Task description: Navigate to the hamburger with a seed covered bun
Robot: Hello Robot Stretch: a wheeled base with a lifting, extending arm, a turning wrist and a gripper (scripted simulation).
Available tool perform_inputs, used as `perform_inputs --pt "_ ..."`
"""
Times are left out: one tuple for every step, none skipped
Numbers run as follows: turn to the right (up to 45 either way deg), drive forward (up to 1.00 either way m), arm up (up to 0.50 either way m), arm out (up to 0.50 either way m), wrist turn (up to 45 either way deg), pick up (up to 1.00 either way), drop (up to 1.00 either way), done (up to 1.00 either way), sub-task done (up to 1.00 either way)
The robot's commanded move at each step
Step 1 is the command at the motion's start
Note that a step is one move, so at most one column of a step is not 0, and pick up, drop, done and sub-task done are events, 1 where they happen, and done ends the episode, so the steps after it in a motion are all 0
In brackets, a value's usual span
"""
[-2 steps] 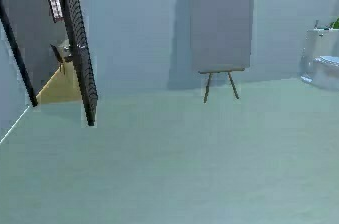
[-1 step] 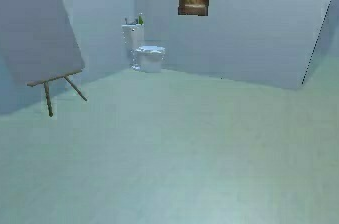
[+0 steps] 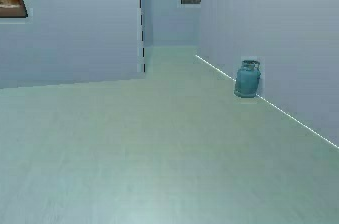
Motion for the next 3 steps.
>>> perform_inputs --pt "0.0 1.00 0.00 0.00 0.0 0.00 0.00 0.00 0.00" --pt "0.0 1.00 0.00 0.00 0.0 0.00 0.00 0.00 0.00" --pt "0.0 1.00 0.00 0.00 0.0 0.00 0.00 0.00 0.00"
